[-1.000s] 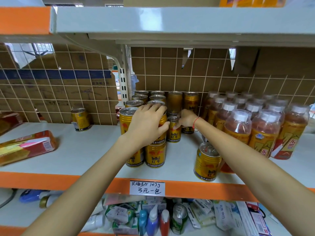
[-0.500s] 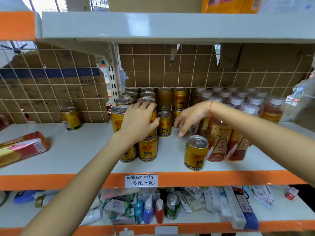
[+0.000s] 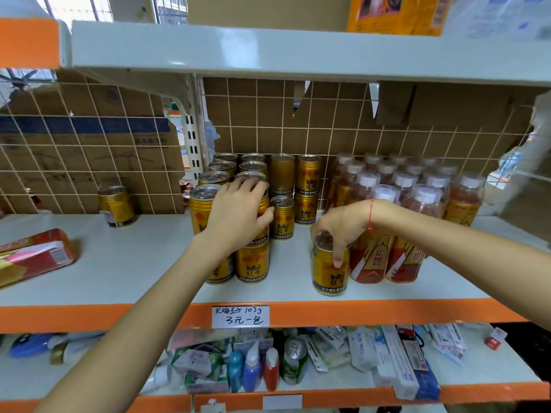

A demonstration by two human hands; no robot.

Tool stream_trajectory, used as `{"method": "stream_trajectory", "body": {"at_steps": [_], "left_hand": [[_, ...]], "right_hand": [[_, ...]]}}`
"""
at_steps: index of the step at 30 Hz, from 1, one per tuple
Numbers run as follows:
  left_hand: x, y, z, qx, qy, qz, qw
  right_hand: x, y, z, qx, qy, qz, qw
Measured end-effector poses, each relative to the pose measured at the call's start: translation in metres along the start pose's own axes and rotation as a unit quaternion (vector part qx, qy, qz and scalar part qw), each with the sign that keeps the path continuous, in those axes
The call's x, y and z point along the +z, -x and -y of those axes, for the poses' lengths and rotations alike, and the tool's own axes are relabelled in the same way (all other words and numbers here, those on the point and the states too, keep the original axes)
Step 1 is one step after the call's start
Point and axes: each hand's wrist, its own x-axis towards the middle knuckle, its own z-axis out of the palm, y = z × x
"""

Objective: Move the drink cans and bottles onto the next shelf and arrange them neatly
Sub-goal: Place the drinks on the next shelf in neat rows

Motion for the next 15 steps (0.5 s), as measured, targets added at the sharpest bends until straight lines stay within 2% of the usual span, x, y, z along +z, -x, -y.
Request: {"method": "stream_trajectory", "body": {"at_steps": [7,15], "left_hand": [[0.004,0.001,0.002,0.009,0.008,-0.024,1.000],[0.009,0.001,0.004,0.016,0.014,-0.052,0.998]], "right_hand": [[-0.016,-0.041,-0.015,0.060,-0.001,-0.092,0.994],[-0.017,-0.081,-0.035,0.148,-0.136,-0.177,0.964]]}}
